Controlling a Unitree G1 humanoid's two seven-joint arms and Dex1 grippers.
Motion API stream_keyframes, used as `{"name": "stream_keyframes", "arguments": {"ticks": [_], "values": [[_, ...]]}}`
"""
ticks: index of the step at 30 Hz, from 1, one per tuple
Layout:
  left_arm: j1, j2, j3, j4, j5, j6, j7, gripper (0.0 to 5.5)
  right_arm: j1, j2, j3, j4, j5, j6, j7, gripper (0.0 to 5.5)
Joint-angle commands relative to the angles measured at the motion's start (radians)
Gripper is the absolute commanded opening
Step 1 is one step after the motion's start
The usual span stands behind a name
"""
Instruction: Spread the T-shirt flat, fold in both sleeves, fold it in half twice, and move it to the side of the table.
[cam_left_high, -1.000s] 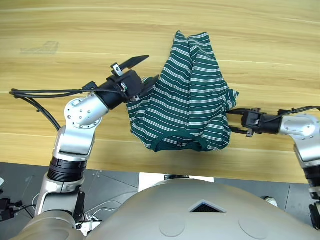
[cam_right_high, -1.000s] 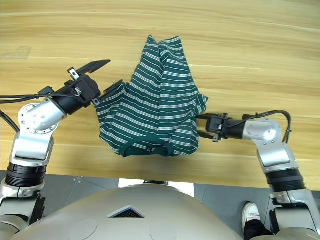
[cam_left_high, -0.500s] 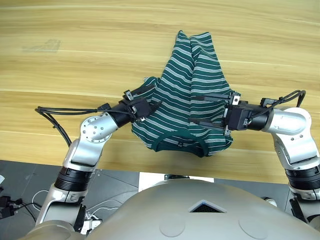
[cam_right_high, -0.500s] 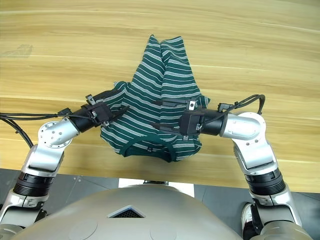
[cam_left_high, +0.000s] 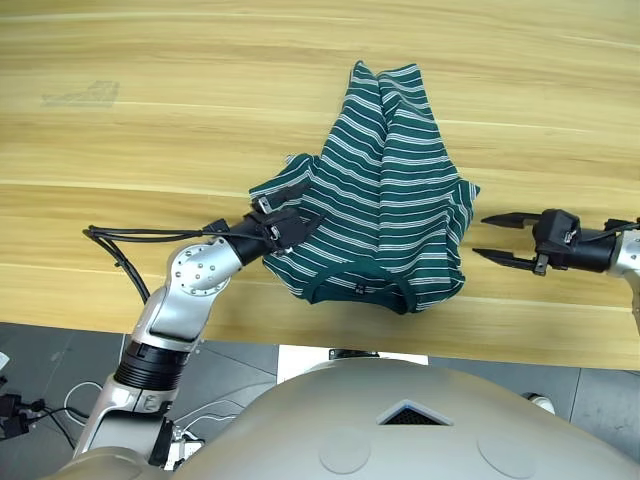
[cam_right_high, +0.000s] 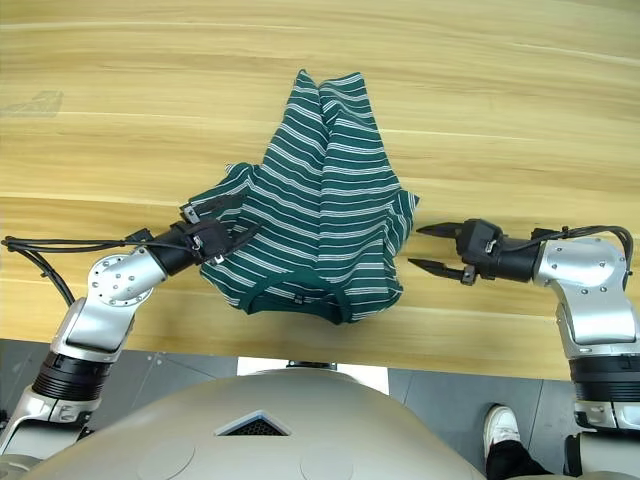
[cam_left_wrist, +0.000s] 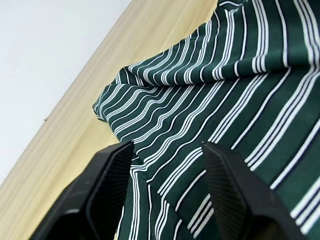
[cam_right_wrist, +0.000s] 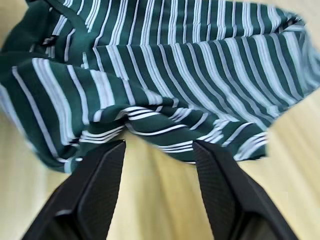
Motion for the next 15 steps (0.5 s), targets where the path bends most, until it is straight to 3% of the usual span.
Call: {"name": "stream_keyframes", "arguments": {"ticks": [1,10,15], "values": [[-0.008,0.009,0.003,0.007,0.015,-0.007,-0.004,2.53,0.011,0.039,0.076,0.002,-0.057,-0.010,-0.009,2.48],[-0.006,0.000,-0.004,0.018,0.022,-0.016,0.003,2.53,-0.070,0.169,0.149,0.105,-0.182,-0.090,-0.143,2.48],[-0.003,0.000,-0.006,0.031,0.024,-0.026,0.002,2.53,-0.124,0.159,0.126,0.118,-0.217,-0.138,-0.181,2.48]]}}
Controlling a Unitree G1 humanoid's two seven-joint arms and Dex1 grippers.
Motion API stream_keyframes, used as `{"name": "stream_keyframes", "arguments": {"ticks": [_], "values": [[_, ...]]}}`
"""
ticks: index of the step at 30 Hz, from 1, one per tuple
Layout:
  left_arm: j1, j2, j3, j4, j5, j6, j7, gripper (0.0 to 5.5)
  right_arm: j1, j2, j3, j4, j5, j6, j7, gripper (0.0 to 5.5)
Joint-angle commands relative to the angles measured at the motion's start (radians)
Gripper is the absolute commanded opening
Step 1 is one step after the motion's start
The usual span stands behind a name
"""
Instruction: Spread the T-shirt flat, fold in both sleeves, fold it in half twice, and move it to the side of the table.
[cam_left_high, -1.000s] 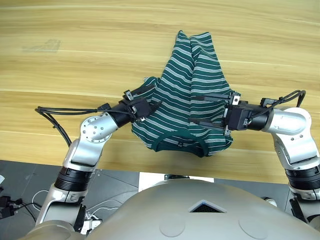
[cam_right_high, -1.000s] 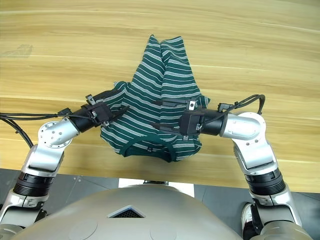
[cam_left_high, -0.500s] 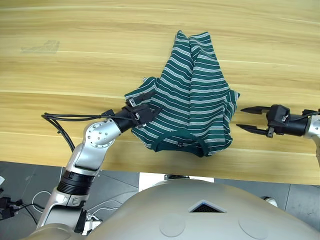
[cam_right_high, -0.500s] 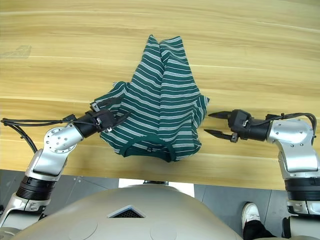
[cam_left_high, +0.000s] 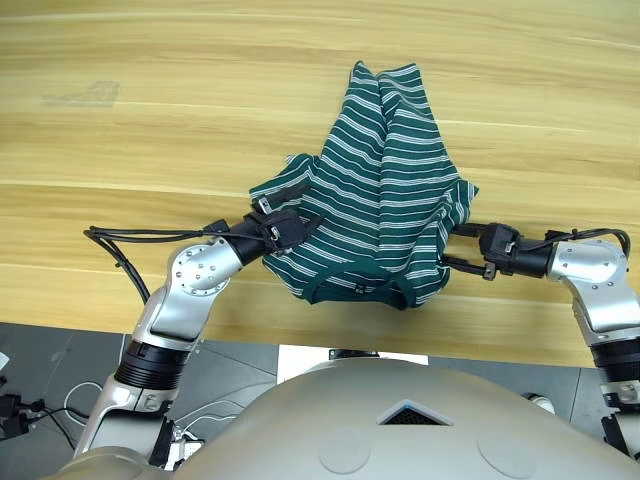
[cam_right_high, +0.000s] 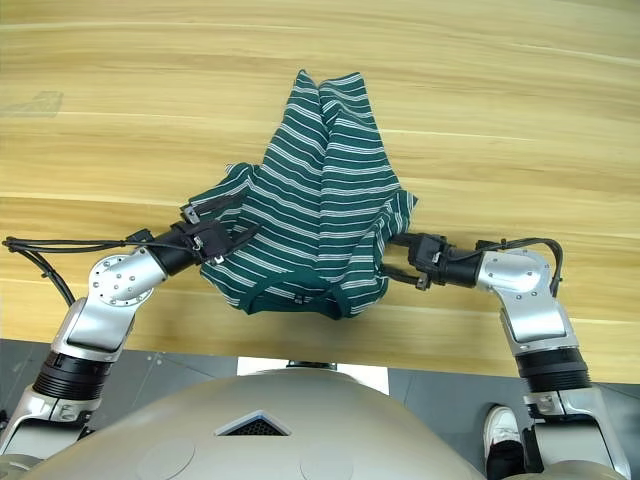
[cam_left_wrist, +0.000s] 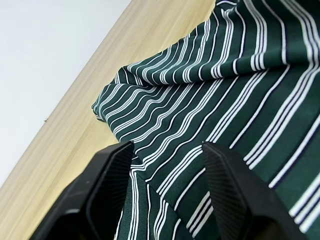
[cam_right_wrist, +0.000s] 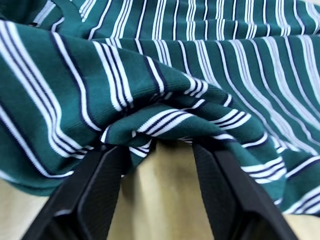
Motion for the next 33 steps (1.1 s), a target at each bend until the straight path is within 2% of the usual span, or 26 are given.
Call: {"name": "stream_keyframes", "arguments": {"ticks": [1,5,12,20,26,33], "values": [[-0.003,0.002,-0.003,0.013,0.015,-0.006,0.002,2.53,-0.057,-0.025,-0.027,0.009,-0.034,-0.030,-0.026,2.48],[-0.004,-0.004,-0.009,0.019,0.020,-0.008,0.005,2.53,-0.080,-0.039,-0.040,-0.018,-0.036,-0.034,-0.025,2.48],[-0.005,-0.006,-0.014,0.025,0.026,-0.011,0.010,2.56,-0.074,-0.027,-0.031,-0.007,-0.039,-0.045,-0.030,1.26],[-0.011,-0.015,-0.023,0.043,0.030,-0.021,0.019,2.56,-0.053,0.048,0.049,0.010,-0.058,-0.068,-0.049,0.02],[-0.014,-0.023,-0.032,0.059,0.038,-0.027,0.018,2.56,-0.101,0.084,0.057,0.033,-0.065,-0.093,-0.079,0.02],[-0.015,-0.025,-0.037,0.072,0.041,-0.034,0.015,2.56,-0.192,0.115,-0.013,-0.080,-0.013,-0.100,-0.133,0.02]]}}
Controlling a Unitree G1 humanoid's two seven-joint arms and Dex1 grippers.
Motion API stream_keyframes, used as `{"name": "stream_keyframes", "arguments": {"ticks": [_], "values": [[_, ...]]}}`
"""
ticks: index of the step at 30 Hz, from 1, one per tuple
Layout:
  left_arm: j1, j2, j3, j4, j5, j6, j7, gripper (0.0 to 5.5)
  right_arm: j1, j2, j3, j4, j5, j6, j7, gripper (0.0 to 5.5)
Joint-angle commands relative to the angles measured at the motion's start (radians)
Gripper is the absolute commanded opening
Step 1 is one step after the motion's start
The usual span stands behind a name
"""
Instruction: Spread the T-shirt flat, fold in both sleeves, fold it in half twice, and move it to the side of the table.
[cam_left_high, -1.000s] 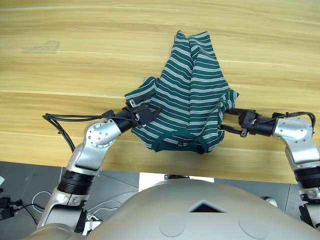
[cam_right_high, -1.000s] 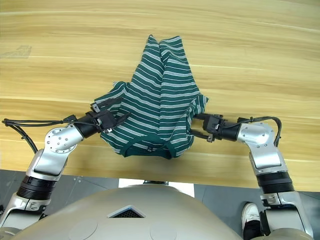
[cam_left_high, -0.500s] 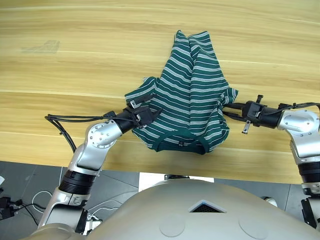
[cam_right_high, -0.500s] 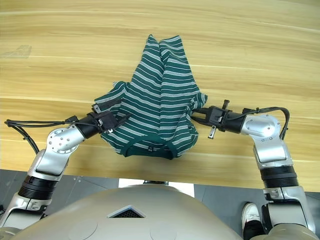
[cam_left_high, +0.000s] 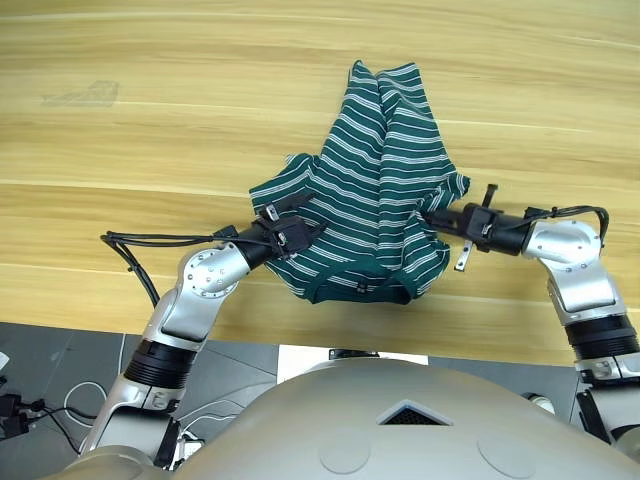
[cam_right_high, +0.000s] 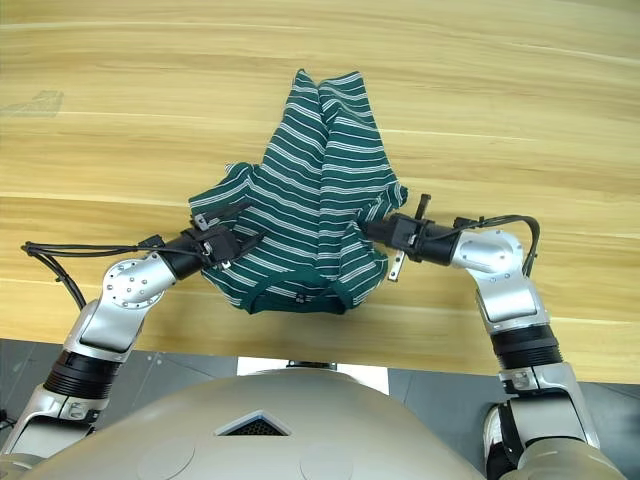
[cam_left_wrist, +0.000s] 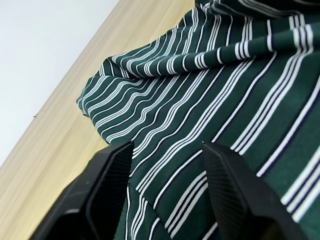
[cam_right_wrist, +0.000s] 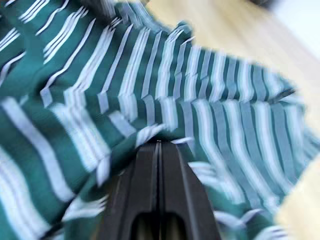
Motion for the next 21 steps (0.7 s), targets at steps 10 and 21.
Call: {"name": "stream_keyframes", "arguments": {"ticks": [10,21], "values": [[0.002,0.002,-0.008,0.010,0.014,-0.021,0.002,2.56,0.000,0.184,0.256,0.113,-0.168,-0.072,-0.091,0.02],[-0.011,0.035,-0.024,0.125,0.171,-0.075,0.099,2.56,0.113,-0.095,-0.339,-0.067,0.518,0.261,0.162,0.02]]}}
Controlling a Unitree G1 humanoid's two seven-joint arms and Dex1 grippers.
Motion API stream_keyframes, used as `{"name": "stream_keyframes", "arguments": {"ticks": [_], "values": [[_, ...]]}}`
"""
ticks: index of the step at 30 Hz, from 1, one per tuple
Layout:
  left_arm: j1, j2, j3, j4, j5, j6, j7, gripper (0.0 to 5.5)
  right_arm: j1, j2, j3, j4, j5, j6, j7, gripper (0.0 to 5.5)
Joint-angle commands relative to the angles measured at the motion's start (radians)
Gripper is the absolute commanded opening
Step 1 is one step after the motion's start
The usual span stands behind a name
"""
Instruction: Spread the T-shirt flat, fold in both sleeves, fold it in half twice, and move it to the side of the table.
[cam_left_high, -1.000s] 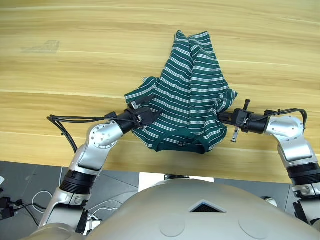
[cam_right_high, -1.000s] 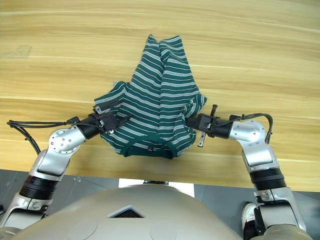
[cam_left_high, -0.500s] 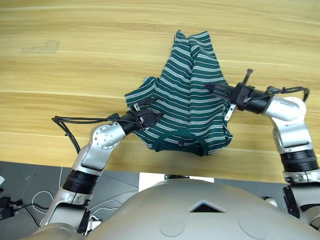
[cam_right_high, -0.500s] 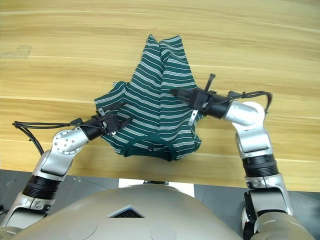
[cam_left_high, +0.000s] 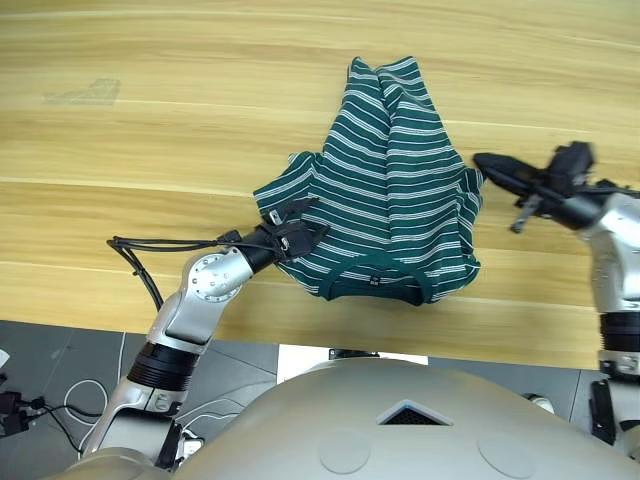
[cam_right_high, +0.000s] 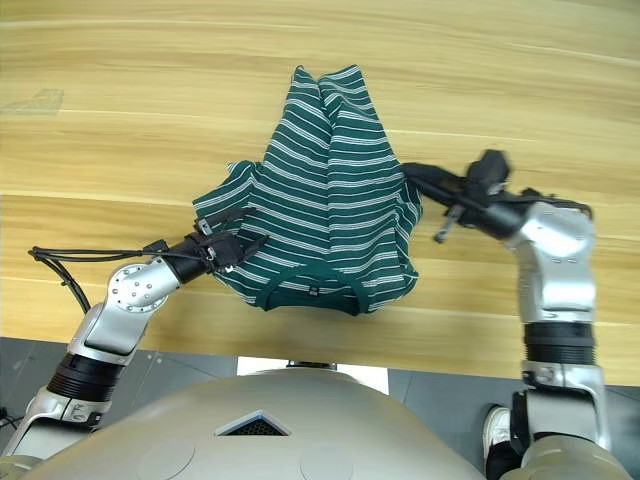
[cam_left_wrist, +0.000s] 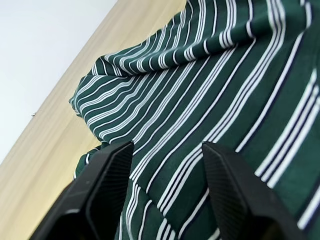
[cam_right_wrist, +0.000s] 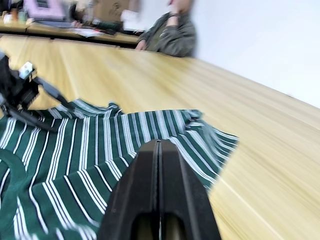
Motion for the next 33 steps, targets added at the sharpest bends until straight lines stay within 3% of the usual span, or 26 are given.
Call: {"name": "stream_keyframes", "arguments": {"ticks": [1,8,19,33], "values": [[-0.025,0.040,-0.008,0.115,0.105,-0.045,0.066,2.56,0.054,-0.015,-0.026,-0.054,-0.006,0.038,0.002,0.02],[0.007,0.072,0.010,0.171,0.123,-0.094,0.117,2.56,0.021,-0.078,0.149,0.151,-0.514,-0.155,-0.152,0.02],[0.124,0.137,0.076,0.095,0.104,-0.095,0.135,2.56,-0.015,-0.051,0.236,0.230,-0.592,-0.211,-0.153,0.02],[0.101,0.116,0.055,0.123,0.122,-0.101,0.139,2.56,-0.169,0.174,0.326,0.447,-0.590,-0.331,-0.228,2.32]]}}
